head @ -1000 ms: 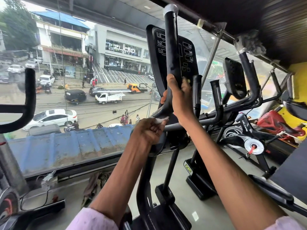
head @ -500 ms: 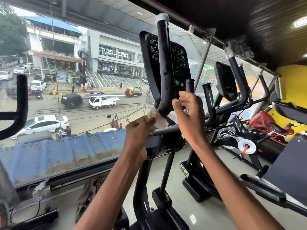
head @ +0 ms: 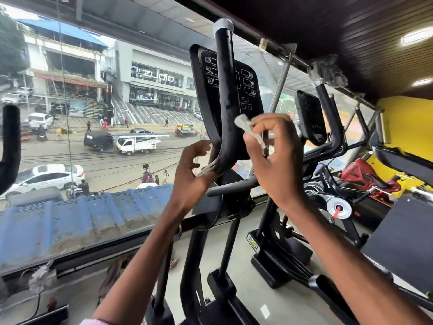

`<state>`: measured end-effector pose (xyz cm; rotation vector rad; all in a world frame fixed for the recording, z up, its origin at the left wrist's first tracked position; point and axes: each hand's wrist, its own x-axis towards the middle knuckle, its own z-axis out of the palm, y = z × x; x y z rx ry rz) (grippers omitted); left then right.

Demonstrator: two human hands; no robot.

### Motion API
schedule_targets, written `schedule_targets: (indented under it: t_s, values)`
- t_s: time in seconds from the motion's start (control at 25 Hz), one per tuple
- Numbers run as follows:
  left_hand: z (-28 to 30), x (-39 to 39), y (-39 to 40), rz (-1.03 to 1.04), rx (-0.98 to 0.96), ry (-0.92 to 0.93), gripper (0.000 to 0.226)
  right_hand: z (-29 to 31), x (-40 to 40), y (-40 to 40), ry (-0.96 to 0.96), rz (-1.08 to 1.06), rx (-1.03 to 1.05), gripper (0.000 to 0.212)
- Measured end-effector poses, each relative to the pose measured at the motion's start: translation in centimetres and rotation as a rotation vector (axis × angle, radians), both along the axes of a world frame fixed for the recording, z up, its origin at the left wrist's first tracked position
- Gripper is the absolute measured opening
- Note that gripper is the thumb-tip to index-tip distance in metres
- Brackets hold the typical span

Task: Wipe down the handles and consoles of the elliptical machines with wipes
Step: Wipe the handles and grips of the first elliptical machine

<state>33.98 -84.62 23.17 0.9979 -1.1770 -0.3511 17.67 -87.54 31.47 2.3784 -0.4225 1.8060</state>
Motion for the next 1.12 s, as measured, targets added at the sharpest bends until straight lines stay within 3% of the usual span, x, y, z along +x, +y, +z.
schedule_targets:
  t_s: [0.04,0.12,0.2,0.52,0.64,0.76,0.92,1.04,1.12]
  values:
    - [-0.7,0.7,-1.2,-0.062,0.085,-0.09,0.061,0.7,0.2,-0.4,0.069,-0.071,-0.166,0.005]
    - [-2.2,1.5,-3.1,-0.102,0.236,-0.285,0.053,0.9,0.6,-1.7,0.255,-0.191,-0.359,0.029]
    - [-3.7,1.9,-4.9,-0.032,0.221,-0.367,0.051,-0.2,0.8,-3.1,0.434,-0.302,-0.485,0.043]
    - [-5.4,2.5,-7.5,-0.161,0.138,-0.227,0.044,-2.9,0.7,-4.9,0.614,-0.374,-0.996,0.03]
    - [-5.6,2.7,-7.7,-0.122,0.152,-0.237,0.036,-1.0,1.1,-5.5,0.728,-0.271,-1.082,0.019]
    - [-5.3,2.9,-7.5,-0.106,0.191,-0.237,0.039,1.9,3.4,-5.1,0.886,-0.204,-1.087,0.024]
    - [-4.9,2.3,-7.3,-0.136,0.192,-0.24,0.048,0.7,4.8,-4.9,0.769,-0.284,-0.979,0.026]
    - [-5.6,2.9,-7.6,-0.187,0.172,-0.201,0.029,-1.9,3.1,-5.1,0.76,-0.284,-0.996,0.02]
    - [-5.5,2.9,-7.5,-0.217,0.143,-0.202,0.029,-2.3,1.5,-5.3,0.798,-0.247,-1.05,0.018]
